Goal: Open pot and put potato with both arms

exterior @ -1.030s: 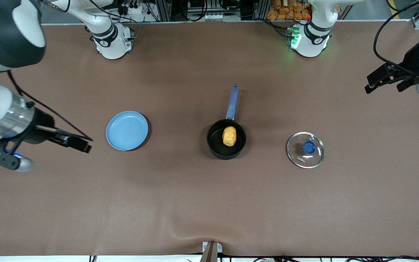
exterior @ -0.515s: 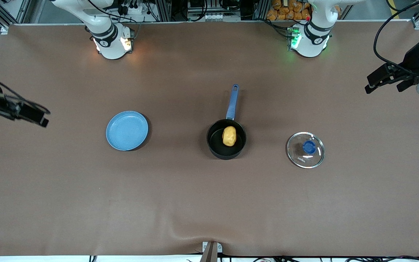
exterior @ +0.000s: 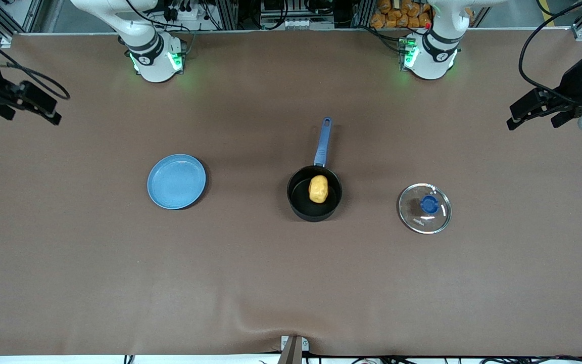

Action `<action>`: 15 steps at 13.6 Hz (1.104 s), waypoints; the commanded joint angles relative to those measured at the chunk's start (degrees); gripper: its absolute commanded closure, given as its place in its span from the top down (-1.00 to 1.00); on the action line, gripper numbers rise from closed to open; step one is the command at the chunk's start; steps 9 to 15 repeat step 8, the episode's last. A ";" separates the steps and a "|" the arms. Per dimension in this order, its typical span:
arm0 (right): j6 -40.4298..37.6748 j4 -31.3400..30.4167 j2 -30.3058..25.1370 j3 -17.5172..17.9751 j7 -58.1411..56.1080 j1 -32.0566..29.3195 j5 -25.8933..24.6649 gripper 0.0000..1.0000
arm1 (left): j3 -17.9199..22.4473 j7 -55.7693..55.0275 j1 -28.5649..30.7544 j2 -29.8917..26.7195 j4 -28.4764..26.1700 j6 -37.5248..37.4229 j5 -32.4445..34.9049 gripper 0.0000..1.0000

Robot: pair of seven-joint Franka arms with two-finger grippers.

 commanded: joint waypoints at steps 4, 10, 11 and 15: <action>2.36 -1.70 -0.45 -0.37 -7.14 -1.35 -0.46 1.00 | -0.13 1.07 -0.07 -0.19 -0.05 0.18 -0.81 1.00; 0.09 2.80 2.63 -0.28 -7.14 -0.48 -1.16 1.00 | -0.13 1.07 -0.07 -0.19 0.04 0.18 -0.73 1.00; 0.09 2.80 2.63 -0.28 -7.14 -0.48 -1.16 1.00 | -0.13 1.07 -0.07 -0.19 0.04 0.18 -0.73 1.00; 0.09 2.80 2.63 -0.28 -7.14 -0.48 -1.16 1.00 | -0.13 1.07 -0.07 -0.19 0.04 0.18 -0.73 1.00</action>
